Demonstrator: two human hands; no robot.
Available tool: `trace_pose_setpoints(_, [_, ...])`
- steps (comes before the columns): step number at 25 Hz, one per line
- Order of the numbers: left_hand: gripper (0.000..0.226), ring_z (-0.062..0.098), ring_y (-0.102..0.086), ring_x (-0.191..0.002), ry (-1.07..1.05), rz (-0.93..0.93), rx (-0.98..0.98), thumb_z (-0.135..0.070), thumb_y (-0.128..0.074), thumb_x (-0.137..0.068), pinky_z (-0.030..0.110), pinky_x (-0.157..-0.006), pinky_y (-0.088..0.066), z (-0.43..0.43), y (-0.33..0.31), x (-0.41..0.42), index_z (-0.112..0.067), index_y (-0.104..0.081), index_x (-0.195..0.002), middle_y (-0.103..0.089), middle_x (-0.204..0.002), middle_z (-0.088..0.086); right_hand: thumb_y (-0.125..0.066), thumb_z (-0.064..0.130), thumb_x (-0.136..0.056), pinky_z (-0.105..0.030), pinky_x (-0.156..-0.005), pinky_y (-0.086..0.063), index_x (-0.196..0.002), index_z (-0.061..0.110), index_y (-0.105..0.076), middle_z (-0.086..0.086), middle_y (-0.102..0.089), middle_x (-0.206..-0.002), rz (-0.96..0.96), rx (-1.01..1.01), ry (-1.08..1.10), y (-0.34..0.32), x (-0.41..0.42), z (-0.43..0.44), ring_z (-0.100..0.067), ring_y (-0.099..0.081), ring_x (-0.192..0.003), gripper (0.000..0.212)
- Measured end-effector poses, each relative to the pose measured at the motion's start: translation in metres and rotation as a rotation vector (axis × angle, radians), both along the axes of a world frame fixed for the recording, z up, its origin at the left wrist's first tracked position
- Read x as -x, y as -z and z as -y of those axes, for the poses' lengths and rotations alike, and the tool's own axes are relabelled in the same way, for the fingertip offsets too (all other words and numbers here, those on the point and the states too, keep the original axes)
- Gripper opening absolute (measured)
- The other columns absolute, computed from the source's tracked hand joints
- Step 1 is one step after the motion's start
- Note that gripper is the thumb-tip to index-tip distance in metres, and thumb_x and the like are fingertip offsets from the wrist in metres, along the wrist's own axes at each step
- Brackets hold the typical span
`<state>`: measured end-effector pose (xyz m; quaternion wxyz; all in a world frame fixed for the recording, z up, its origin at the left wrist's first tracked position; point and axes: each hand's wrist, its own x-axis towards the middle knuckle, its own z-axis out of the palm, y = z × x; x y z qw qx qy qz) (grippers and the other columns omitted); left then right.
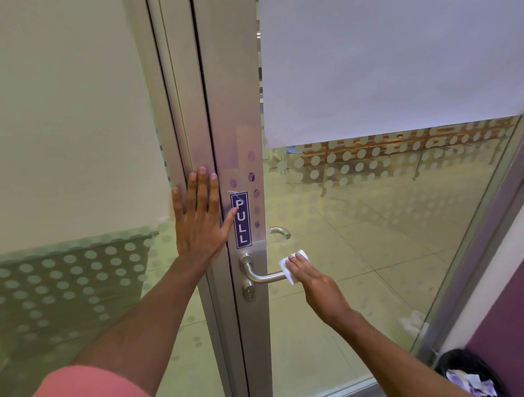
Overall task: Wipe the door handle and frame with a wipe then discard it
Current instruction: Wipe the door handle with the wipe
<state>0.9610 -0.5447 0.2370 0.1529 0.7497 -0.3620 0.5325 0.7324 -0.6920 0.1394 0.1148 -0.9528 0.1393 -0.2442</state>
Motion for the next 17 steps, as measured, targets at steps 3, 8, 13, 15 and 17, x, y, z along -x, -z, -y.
trace_pose_setpoints(3, [0.083,0.023,0.016,-0.152,-0.001,-0.012,-0.011,-0.062,-0.024,-0.1,0.046,-0.122,0.013,0.0,-0.001,0.003,-0.012,0.011,-0.156,0.024,-0.162,0.006,-0.028,-0.029,-0.074,-0.034,-0.09,-0.05,-0.142,0.014,-0.041,0.0,-0.027,-0.158,-0.001,-0.096,-0.032,-0.005,-0.002,0.002,-0.016,-0.018,-0.147,0.081])
trace_pose_setpoints(8, [0.083,0.022,0.018,-0.151,-0.001,-0.023,-0.012,-0.06,-0.029,-0.1,0.047,-0.123,0.011,-0.001,-0.003,0.004,-0.01,0.007,-0.155,0.026,-0.162,0.005,-0.029,-0.028,-0.077,-0.03,-0.109,-0.036,-0.149,0.013,-0.033,0.001,-0.018,-0.159,0.117,-0.191,0.11,0.013,0.0,-0.023,-0.01,-0.011,-0.143,0.082])
trace_pose_setpoints(13, [0.083,0.022,0.017,-0.152,0.024,-0.019,-0.003,-0.06,-0.031,-0.1,0.048,-0.123,0.009,-0.001,-0.002,0.005,-0.01,0.005,-0.155,0.025,-0.162,0.004,-0.034,-0.017,-0.09,-0.023,-0.105,-0.035,-0.13,0.007,-0.053,0.002,-0.05,-0.138,0.158,-0.33,0.066,-0.003,-0.012,-0.006,-0.022,-0.032,-0.141,0.051])
trace_pose_setpoints(15, [0.084,0.022,0.016,-0.152,0.017,-0.014,-0.004,-0.06,-0.031,-0.1,0.048,-0.123,0.009,-0.001,-0.002,0.004,-0.011,0.008,-0.156,0.024,-0.162,0.005,-0.035,-0.011,-0.094,-0.019,-0.1,-0.037,-0.126,0.008,-0.057,-0.007,-0.052,-0.142,0.165,-0.381,0.109,-0.007,-0.016,-0.002,-0.024,-0.042,-0.136,0.042])
trace_pose_setpoints(17, [0.084,0.023,0.015,-0.152,0.008,-0.007,-0.008,-0.06,-0.03,-0.1,0.048,-0.123,0.01,0.0,-0.001,0.003,-0.011,0.009,-0.156,0.024,-0.163,0.006,-0.037,-0.01,-0.094,-0.01,-0.099,-0.032,-0.127,0.009,-0.058,-0.008,-0.047,-0.146,0.203,-0.391,0.135,-0.002,-0.014,-0.007,-0.022,-0.041,-0.136,0.043])
